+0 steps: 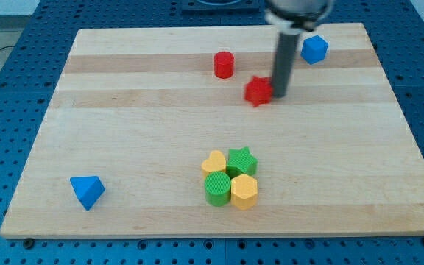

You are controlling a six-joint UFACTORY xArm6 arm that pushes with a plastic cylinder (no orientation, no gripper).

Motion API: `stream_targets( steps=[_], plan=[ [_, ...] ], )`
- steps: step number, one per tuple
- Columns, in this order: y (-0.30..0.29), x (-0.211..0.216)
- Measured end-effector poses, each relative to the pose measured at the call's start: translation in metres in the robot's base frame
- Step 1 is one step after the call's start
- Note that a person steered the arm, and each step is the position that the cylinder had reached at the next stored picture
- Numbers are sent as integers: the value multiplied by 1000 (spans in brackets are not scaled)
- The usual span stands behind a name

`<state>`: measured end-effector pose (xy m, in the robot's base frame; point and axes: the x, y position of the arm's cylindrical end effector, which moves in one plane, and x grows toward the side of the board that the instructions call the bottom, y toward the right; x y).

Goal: Keep the red star horizontally at the left side of the blue triangle

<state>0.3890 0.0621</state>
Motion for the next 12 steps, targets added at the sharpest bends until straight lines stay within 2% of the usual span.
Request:
stream_targets(
  steps=[1,2,3,4,5,6,7,10,12],
  plan=[
    [-98,16],
    [-130,18],
    [-99,-3],
    [-113,-22],
    [-172,5],
    [-243,54],
    [-265,61],
    [-256,18],
    [-224,20]
  ],
)
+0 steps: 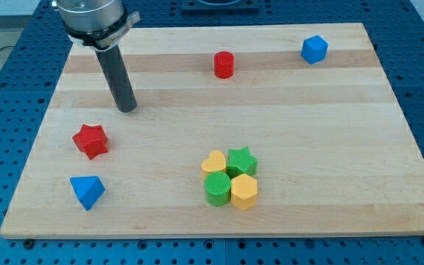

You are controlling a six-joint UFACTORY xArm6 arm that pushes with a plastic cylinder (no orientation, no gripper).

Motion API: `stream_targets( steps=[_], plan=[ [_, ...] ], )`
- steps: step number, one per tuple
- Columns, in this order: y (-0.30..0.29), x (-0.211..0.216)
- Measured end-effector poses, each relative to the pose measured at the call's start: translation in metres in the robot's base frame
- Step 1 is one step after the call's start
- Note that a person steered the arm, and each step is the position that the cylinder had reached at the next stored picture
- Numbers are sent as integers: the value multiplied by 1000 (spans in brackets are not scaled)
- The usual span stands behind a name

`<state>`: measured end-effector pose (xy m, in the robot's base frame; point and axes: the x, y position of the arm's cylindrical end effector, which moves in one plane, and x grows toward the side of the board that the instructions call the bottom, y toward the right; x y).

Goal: Keep the red star horizontally at the left side of the blue triangle

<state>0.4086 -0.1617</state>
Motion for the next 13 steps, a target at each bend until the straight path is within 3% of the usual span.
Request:
stream_targets(
  steps=[3,4,6,7,8,11,12,13],
  plan=[
    [-49,87],
    [-57,96],
    [-66,59],
    [-93,75],
    [-93,104],
    [-93,133],
    [-93,132],
    [-91,97]
  ],
)
